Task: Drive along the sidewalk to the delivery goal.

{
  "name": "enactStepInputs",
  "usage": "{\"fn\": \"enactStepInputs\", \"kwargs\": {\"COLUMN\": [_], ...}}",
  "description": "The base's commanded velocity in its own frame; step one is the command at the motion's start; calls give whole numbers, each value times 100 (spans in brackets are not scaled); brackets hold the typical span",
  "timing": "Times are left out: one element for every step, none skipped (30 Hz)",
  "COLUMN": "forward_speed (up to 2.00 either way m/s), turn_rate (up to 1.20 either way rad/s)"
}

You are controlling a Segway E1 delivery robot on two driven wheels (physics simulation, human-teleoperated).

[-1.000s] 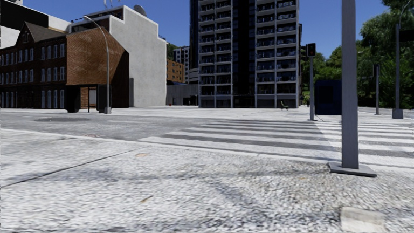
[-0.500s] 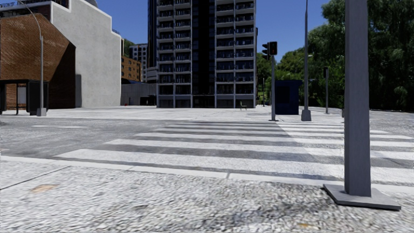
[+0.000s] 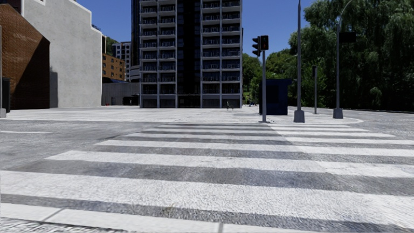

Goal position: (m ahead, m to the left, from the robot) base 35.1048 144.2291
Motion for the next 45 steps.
{"fn": "enactStepInputs", "kwargs": {"forward_speed": [200,200,200,200,200,200,200,200,200,200,200,200,198,198,189,175,167,164,164,163,163,163,163,163,163,163,163,163,171,174,174,175,175,176,176,176,176,176,176,176,176,176,176,176,176], "turn_rate": [0,0,0,0,0,0,0,0,0,0,0,0,0,0,0,0,0,0,0,0,0,0,0,0,0,0,0,0,0,0,0,0,0,0,0,0,0,0,0,0,0,0,0,0,0]}}
